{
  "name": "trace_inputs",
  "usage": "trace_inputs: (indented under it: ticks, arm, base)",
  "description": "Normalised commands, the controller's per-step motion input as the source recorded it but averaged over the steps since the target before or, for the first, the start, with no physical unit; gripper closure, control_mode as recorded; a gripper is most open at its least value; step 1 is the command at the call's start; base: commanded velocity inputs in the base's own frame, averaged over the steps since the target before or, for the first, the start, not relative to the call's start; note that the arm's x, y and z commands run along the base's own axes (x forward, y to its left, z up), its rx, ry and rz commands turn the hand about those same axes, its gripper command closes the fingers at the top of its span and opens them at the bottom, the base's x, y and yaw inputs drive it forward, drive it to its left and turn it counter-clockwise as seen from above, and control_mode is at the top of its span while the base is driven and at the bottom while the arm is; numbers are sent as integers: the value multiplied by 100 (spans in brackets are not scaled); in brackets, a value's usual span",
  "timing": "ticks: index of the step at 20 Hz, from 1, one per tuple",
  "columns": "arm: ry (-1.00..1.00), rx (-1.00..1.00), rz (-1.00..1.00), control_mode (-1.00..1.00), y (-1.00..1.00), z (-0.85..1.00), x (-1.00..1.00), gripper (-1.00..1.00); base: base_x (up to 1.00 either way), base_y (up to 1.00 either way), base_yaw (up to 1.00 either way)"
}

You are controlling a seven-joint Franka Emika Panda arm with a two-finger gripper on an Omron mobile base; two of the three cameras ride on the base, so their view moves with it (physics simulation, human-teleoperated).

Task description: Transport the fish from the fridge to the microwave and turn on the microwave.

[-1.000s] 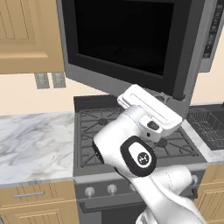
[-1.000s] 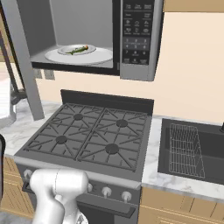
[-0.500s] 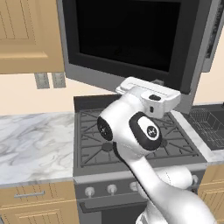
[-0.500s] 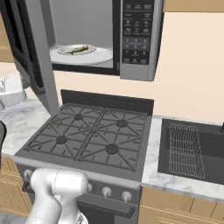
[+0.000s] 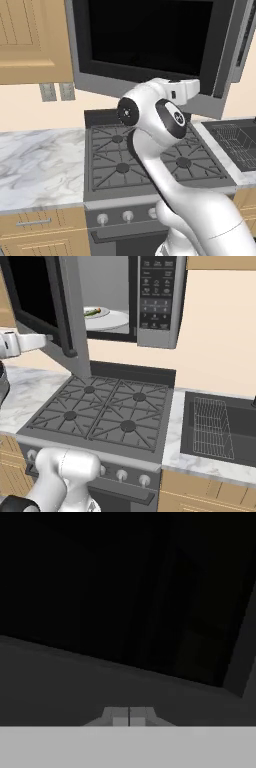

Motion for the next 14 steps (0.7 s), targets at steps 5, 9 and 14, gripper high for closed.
trace_inputs:
  ticks: [5,9,14]
  arm:
    - [33,1,17,-100,0,-1,61,100]
    - [26,1,15,-100,0,-1,33,100]
    - [2,2,14,-100,-3,0,42,100]
  base:
    - [0,0,0]
    - [0,0,0]
    - [0,0,0]
